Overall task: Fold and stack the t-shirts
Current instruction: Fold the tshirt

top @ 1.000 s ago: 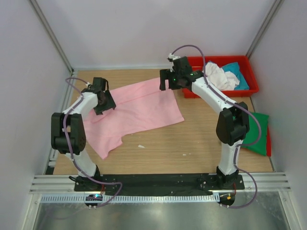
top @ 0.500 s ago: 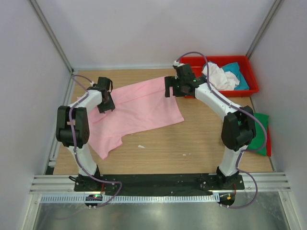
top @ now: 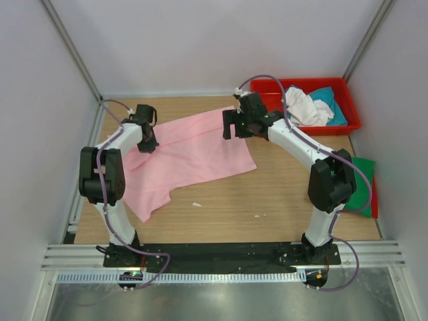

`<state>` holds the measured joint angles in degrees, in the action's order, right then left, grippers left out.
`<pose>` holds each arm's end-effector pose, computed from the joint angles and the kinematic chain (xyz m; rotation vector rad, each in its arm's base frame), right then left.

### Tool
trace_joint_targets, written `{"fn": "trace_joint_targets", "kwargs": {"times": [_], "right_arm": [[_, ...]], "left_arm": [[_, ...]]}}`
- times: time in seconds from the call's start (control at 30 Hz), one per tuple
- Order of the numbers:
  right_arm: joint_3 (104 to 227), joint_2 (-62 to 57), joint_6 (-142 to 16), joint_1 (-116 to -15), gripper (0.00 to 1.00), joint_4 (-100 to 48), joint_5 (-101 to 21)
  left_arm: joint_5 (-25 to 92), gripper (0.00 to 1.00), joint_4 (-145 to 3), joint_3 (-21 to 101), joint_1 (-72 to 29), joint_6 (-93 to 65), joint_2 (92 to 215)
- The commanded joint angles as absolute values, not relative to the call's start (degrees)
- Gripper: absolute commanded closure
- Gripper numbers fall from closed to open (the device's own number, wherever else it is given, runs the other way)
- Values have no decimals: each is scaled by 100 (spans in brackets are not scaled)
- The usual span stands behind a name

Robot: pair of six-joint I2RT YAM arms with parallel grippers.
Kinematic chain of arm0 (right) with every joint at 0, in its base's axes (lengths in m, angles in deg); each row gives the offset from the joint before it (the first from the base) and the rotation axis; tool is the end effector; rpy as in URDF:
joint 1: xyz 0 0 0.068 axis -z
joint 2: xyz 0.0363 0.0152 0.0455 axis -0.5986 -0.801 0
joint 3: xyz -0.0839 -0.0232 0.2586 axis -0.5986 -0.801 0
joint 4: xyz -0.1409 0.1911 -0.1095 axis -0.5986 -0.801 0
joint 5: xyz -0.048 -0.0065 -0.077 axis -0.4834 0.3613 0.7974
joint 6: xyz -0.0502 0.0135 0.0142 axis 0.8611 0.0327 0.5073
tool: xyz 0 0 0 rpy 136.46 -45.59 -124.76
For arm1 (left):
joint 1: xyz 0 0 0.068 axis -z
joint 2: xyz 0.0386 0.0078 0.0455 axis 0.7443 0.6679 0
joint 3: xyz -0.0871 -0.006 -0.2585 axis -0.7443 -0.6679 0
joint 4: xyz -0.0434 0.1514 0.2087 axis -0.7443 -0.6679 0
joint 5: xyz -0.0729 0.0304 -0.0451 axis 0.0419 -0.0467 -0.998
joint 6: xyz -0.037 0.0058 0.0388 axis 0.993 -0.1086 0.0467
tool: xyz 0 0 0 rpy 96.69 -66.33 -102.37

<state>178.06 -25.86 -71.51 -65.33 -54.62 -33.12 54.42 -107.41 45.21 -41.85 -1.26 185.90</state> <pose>0.3636 0.1981 0.2825 -0.2810 2.3769 0.3731 0.3871 -0.0345 0.1953 -0.4902 2.6084 0.1227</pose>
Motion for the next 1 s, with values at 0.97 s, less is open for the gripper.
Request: {"fn": "trace_joint_targets", "kwargs": {"times": [0.97], "right_arm": [[19128, -5417, -8232, -9346, 11, -1744, -1839]], "left_arm": [[3978, 100, -10923, 4644, -4695, 212, 17856]]}}
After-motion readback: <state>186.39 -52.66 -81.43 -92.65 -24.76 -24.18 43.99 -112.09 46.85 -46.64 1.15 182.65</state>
